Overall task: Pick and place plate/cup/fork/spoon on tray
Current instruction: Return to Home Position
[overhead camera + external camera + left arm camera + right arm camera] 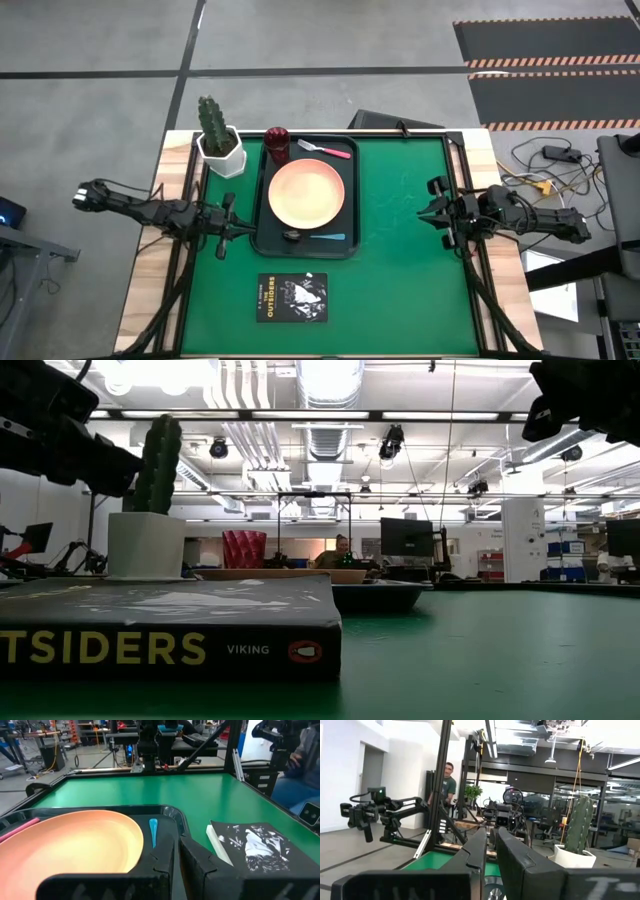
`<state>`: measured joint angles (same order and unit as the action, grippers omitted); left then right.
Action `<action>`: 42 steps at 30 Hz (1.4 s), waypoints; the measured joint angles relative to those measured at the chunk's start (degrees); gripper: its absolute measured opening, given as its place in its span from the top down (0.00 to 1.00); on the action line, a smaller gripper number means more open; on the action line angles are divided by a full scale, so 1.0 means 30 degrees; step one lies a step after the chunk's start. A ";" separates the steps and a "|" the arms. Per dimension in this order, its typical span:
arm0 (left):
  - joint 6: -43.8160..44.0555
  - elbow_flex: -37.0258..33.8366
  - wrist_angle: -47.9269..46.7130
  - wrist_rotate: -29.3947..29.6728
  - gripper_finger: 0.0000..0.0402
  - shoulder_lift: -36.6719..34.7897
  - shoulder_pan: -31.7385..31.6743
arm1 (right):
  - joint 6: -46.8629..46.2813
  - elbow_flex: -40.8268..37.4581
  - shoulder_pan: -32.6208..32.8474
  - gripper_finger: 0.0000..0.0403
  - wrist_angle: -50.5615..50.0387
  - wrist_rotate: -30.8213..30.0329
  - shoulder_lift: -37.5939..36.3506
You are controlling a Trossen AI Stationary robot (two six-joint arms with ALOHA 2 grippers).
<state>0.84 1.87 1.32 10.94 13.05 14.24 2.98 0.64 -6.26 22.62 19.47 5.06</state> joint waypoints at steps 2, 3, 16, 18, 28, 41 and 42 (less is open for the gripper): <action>0.0000 0.0000 -0.0007 0.0007 0.98 0.0138 0.0000 | -0.0001 0.0000 -0.0001 0.92 0.0000 0.0000 0.0000; 0.0003 0.0000 0.0000 0.0006 0.98 0.0209 -0.0003 | 0.0000 0.0000 -0.0005 0.92 0.0003 0.0001 0.0000; 0.0007 0.0000 -0.0028 0.0006 0.98 0.1068 -0.0007 | 0.0000 0.0000 0.0000 0.92 0.0006 -0.0001 0.0007; 0.0005 0.0000 -0.0029 0.0000 0.98 0.1191 0.0000 | 0.0000 0.0000 -0.0001 0.92 0.0000 -0.0001 0.0000; 0.0002 0.0000 -0.0051 0.0005 0.98 0.1795 -0.0005 | 0.0000 0.0000 -0.0004 0.92 0.0002 -0.0001 0.0007; 0.0007 -0.0007 -0.0025 0.0004 0.98 0.2136 -0.0004 | 0.0000 0.0000 -0.0001 0.92 -0.0001 -0.0001 0.0007; 0.0006 -0.0007 -0.0029 0.0000 0.98 0.2124 -0.0002 | 0.0000 0.0000 -0.0006 0.92 0.0006 -0.0001 0.0007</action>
<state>0.86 1.85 1.23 10.94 19.43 14.23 2.98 0.64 -6.28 22.63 19.46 5.08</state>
